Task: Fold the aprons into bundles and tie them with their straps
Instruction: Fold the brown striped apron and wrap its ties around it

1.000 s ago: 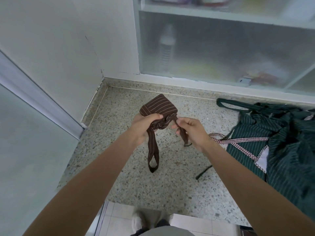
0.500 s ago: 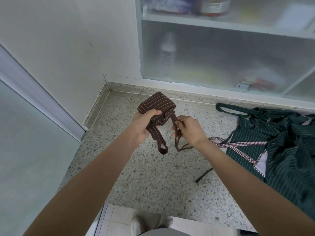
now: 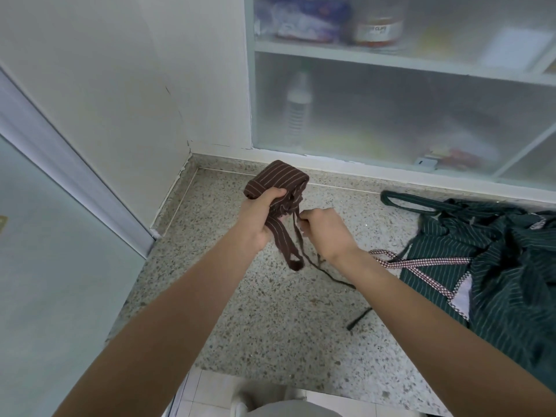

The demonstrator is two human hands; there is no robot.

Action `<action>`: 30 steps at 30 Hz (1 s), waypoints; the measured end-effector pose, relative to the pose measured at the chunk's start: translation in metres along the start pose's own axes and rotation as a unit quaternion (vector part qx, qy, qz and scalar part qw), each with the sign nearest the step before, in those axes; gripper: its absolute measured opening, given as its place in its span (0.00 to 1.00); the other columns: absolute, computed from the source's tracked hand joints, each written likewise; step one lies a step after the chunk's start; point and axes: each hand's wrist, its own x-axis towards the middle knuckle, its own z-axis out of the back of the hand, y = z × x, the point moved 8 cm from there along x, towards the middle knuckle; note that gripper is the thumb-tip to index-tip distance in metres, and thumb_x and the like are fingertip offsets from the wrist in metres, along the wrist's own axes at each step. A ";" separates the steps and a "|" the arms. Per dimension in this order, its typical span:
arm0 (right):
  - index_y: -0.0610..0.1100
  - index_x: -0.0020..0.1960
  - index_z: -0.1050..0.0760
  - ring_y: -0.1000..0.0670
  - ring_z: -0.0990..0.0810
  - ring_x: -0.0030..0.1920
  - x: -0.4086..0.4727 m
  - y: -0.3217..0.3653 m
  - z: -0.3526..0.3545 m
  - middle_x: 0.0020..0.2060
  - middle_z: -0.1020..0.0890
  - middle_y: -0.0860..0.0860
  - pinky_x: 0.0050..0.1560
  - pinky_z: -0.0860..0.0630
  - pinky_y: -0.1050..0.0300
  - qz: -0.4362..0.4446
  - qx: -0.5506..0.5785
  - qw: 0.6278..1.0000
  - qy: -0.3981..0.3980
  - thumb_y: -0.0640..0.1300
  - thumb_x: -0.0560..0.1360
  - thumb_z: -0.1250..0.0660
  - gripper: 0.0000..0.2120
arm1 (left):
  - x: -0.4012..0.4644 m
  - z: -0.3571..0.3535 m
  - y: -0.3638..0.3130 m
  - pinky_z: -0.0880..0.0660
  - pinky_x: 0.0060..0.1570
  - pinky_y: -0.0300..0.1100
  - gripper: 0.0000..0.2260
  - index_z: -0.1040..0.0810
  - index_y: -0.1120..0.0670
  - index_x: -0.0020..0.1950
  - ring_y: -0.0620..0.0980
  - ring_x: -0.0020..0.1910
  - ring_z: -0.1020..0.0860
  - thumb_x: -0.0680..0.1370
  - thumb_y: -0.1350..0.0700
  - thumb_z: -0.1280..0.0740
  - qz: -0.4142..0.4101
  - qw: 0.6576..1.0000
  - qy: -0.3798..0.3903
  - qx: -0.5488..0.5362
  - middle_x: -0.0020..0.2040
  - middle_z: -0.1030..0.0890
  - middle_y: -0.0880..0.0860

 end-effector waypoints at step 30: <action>0.41 0.38 0.23 0.60 0.24 0.28 0.007 -0.015 0.025 0.27 0.19 0.54 0.35 0.28 0.65 -0.070 0.597 0.799 0.031 0.31 0.77 0.40 0.13 | -0.028 -0.033 -0.035 0.20 0.47 0.43 0.11 0.22 0.58 0.55 0.50 0.47 0.19 0.74 0.66 0.33 -0.027 0.940 0.232 0.247 0.49 0.18 0.57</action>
